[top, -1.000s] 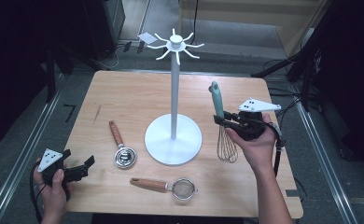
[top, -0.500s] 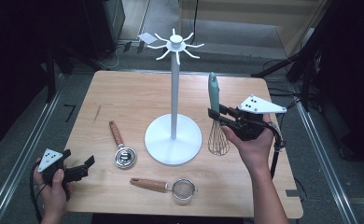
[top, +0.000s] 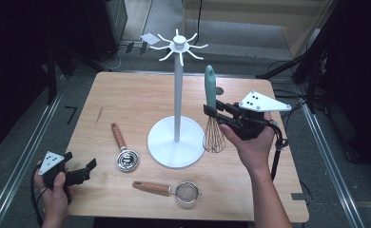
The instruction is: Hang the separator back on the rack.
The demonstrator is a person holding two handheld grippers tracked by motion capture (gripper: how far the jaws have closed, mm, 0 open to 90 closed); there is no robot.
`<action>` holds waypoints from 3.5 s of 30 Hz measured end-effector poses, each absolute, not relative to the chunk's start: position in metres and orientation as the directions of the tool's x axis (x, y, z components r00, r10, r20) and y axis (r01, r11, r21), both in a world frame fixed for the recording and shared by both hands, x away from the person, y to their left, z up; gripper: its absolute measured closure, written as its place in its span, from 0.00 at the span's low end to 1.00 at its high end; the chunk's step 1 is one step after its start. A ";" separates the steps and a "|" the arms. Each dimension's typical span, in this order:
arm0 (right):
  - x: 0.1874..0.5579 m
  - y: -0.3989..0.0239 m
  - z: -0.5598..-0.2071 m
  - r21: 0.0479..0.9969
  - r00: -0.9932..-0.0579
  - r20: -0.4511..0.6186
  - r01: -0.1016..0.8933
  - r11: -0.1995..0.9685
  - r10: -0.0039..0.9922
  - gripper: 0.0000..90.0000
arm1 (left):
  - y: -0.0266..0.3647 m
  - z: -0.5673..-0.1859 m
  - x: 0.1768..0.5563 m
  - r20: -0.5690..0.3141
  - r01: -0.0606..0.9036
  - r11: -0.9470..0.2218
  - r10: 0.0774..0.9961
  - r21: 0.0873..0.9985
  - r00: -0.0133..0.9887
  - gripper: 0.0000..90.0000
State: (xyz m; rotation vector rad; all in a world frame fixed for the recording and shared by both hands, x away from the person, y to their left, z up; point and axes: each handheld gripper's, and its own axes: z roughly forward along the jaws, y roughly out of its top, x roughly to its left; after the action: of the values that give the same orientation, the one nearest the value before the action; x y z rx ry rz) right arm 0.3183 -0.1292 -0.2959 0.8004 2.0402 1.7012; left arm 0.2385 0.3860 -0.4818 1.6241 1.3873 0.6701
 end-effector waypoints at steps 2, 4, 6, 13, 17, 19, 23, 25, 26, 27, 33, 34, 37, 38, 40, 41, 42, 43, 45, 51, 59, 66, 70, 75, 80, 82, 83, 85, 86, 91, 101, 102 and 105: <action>0.318 -0.128 -0.294 0.978 -0.781 0.096 0.190 0.089 0.617 0.79 | 0.386 -0.482 0.239 -0.135 0.493 0.003 0.963 0.870 0.233 0.00; 0.318 -0.127 -0.291 0.982 -0.788 0.100 0.176 0.066 0.608 0.79 | 0.386 -0.482 0.239 -0.137 0.493 0.004 0.963 0.870 0.234 0.00; 0.318 -0.126 -0.289 0.983 -0.788 0.100 0.173 0.062 0.607 0.79 | 0.386 -0.482 0.239 -0.139 0.494 0.006 0.963 0.870 0.233 0.00; 0.316 -0.119 -0.279 0.990 -0.803 0.087 0.136 0.040 0.589 0.79 | 0.386 -0.482 0.239 -0.140 0.495 0.005 0.962 0.869 0.235 0.00; 0.316 -0.118 -0.276 0.991 -0.810 0.083 0.128 0.038 0.581 0.79 | 0.386 -0.482 0.239 -0.141 0.495 0.005 0.961 0.869 0.237 0.00; 0.317 -0.117 -0.275 0.990 -0.815 0.093 0.135 0.031 0.572 0.79 | 0.387 -0.482 0.239 -0.141 0.495 0.006 0.961 0.869 0.237 0.00; 0.320 -0.117 -0.273 0.989 -0.819 0.095 0.142 0.038 0.566 0.79 | 0.386 -0.482 0.239 -0.141 0.495 0.006 0.961 0.869 0.236 0.00; 0.322 -0.117 -0.273 0.989 -0.822 0.102 0.147 0.035 0.561 0.79 | 0.386 -0.482 0.239 -0.140 0.496 0.005 0.962 0.868 0.236 0.00; 0.323 -0.117 -0.272 0.988 -0.824 0.104 0.148 0.034 0.556 0.79 | 0.386 -0.482 0.239 -0.141 0.495 0.005 0.961 0.869 0.237 0.00; 0.323 -0.116 -0.272 0.988 -0.825 0.110 0.152 0.030 0.554 0.79 | 0.387 -0.482 0.239 -0.141 0.495 0.005 0.961 0.869 0.237 0.00; 0.326 -0.113 -0.272 0.986 -0.833 0.121 0.162 0.030 0.540 0.79 | 0.386 -0.482 0.239 -0.140 0.496 0.005 0.962 0.868 0.235 0.00; 0.326 -0.113 -0.272 0.986 -0.833 0.121 0.162 0.030 0.540 0.79 | 0.386 -0.482 0.239 -0.141 0.496 0.006 0.962 0.869 0.236 0.00; 0.327 -0.112 -0.273 0.986 -0.835 0.120 0.163 0.033 0.537 0.79 | 0.387 -0.482 0.239 -0.141 0.496 0.005 0.961 0.868 0.237 0.00; 0.327 -0.111 -0.273 0.985 -0.834 0.123 0.167 0.034 0.537 0.79 | 0.387 -0.482 0.239 -0.140 0.496 0.005 0.961 0.868 0.237 0.00; 0.328 -0.111 -0.273 0.985 -0.835 0.127 0.170 0.032 0.535 0.79 | 0.387 -0.482 0.239 -0.141 0.496 0.005 0.961 0.868 0.236 0.00; 0.328 -0.110 -0.273 0.986 -0.837 0.122 0.164 0.033 0.533 0.79 | 0.387 -0.482 0.239 -0.141 0.496 0.005 0.961 0.868 0.236 0.00; 0.328 -0.110 -0.273 0.986 -0.837 0.122 0.164 0.033 0.533 0.79 | 0.387 -0.482 0.239 -0.140 0.496 0.004 0.961 0.868 0.237 0.00; 0.328 -0.109 -0.273 0.986 -0.839 0.124 0.166 0.032 0.530 0.79 | 0.387 -0.482 0.239 -0.140 0.496 0.005 0.961 0.868 0.237 0.00; 0.328 -0.108 -0.273 0.985 -0.838 0.124 0.168 0.034 0.531 0.79 | 0.387 -0.482 0.239 -0.140 0.496 0.004 0.962 0.868 0.237 0.00; 0.330 -0.104 -0.276 0.985 -0.838 0.126 0.167 0.030 0.530 0.79 | 0.386 -0.482 0.239 -0.139 0.498 0.003 0.962 0.867 0.236 0.00; 0.329 -0.101 -0.280 0.992 -0.820 0.083 0.122 0.031 0.566 0.78 | 0.386 -0.482 0.239 -0.138 0.499 0.002 0.962 0.867 0.237 0.00; 0.324 -0.097 -0.281 0.996 -0.782 0.038 0.083 0.044 0.623 0.69 | 0.386 -0.482 0.239 -0.137 0.499 0.002 0.962 0.866 0.234 0.00; 0.320 -0.099 -0.277 0.999 -0.771 0.024 0.042 0.013 0.636 0.69 | 0.386 -0.482 0.239 -0.137 0.500 0.002 0.963 0.866 0.234 0.00; 0.313 -0.104 -0.270 1.000 -0.710 -0.006 -0.023 -0.015 0.704 0.91 | 0.386 -0.482 0.240 -0.139 0.499 0.004 0.963 0.866 0.233 0.00; 0.312 -0.104 -0.266 0.998 -0.669 0.001 -0.046 -0.042 0.743 1.00 | 0.386 -0.482 0.240 -0.137 0.500 0.003 0.963 0.866 0.232 0.00; 0.315 -0.100 -0.263 0.997 -0.627 -0.035 -0.080 -0.020 0.778 1.00 | 0.386 -0.482 0.240 -0.138 0.501 0.003 0.963 0.865 0.232 0.00; 0.317 -0.099 -0.262 0.996 -0.617 -0.044 -0.093 -0.017 0.786 1.00 | 0.386 -0.482 0.240 -0.138 0.501 0.003 0.963 0.865 0.232 0.00; 0.318 -0.097 -0.262 0.994 -0.608 -0.053 -0.105 -0.013 0.792 1.00 | 0.386 -0.482 0.240 -0.138 0.502 0.003 0.963 0.865 0.231 0.00; 0.320 -0.095 -0.260 0.993 -0.588 -0.061 -0.114 -0.009 0.806 1.00 | 0.386 -0.482 0.240 -0.137 0.502 0.003 0.963 0.865 0.232 0.00; 0.324 -0.087 -0.248 0.989 -0.558 -0.077 -0.145 -0.006 0.826 1.00 | 0.386 -0.482 0.240 -0.137 0.503 0.001 0.963 0.865 0.232 0.00; 0.326 -0.079 -0.233 0.983 -0.578 -0.111 -0.184 0.003 0.808 1.00 | 0.386 -0.482 0.240 -0.139 0.503 0.002 0.962 0.864 0.234 0.00; 0.326 -0.079 -0.233 0.983 -0.578 -0.111 -0.184 0.003 0.808 1.00 | 0.386 -0.482 0.240 -0.139 0.503 0.002 0.962 0.864 0.234 0.00; 0.323 -0.077 -0.235 0.984 -0.605 -0.111 -0.180 0.000 0.789 1.00 | 0.386 -0.482 0.241 -0.137 0.502 0.000 0.962 0.865 0.235 0.00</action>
State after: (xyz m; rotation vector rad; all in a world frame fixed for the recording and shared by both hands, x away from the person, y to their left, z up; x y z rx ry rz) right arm 0.3233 -0.0770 -0.2345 0.6462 1.5538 1.6987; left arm 0.2406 0.3857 -0.4819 1.6330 1.3915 0.6606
